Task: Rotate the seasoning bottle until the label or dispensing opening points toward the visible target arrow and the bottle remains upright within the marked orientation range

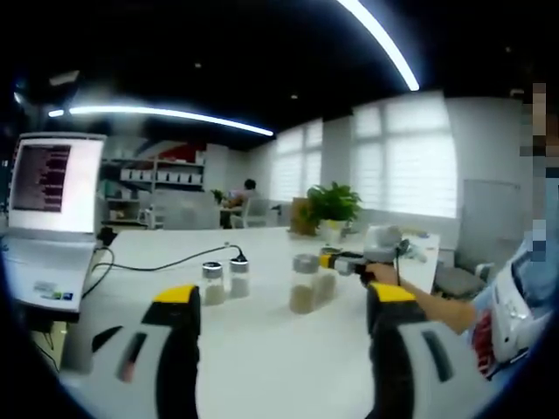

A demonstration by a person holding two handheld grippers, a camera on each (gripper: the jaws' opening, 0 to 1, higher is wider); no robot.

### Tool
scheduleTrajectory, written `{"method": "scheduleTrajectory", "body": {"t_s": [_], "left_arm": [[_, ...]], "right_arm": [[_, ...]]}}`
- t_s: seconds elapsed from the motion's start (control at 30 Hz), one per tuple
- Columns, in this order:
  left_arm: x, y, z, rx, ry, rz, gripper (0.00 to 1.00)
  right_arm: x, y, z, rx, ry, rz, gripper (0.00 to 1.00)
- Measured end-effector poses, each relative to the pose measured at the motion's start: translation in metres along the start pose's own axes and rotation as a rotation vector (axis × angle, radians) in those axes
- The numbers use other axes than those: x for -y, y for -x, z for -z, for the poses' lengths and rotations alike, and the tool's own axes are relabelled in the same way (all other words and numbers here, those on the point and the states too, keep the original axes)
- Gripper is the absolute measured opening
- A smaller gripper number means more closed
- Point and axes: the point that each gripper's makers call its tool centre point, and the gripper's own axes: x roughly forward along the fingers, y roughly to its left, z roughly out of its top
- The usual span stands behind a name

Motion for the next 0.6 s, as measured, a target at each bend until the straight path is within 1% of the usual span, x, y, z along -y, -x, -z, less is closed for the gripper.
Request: {"method": "scheduleTrajectory", "body": {"t_s": [0.17,0.33,0.6], "left_arm": [[0.0009,-0.0002,0.0009,0.001,0.002,-0.003,0.82],[0.0014,-0.001,0.0018,-0.002,0.002,-0.003,0.82],[0.0018,-0.001,0.0024,0.0,0.004,-0.001,0.82]], "right_arm": [[-0.0001,0.0003,-0.0002,-0.007,0.007,-0.005,0.41],[0.0,0.0003,-0.0001,0.009,0.009,-0.02,0.41],[-0.0012,0.0009,0.0008,0.004,0.012,-0.071,0.41]]}}
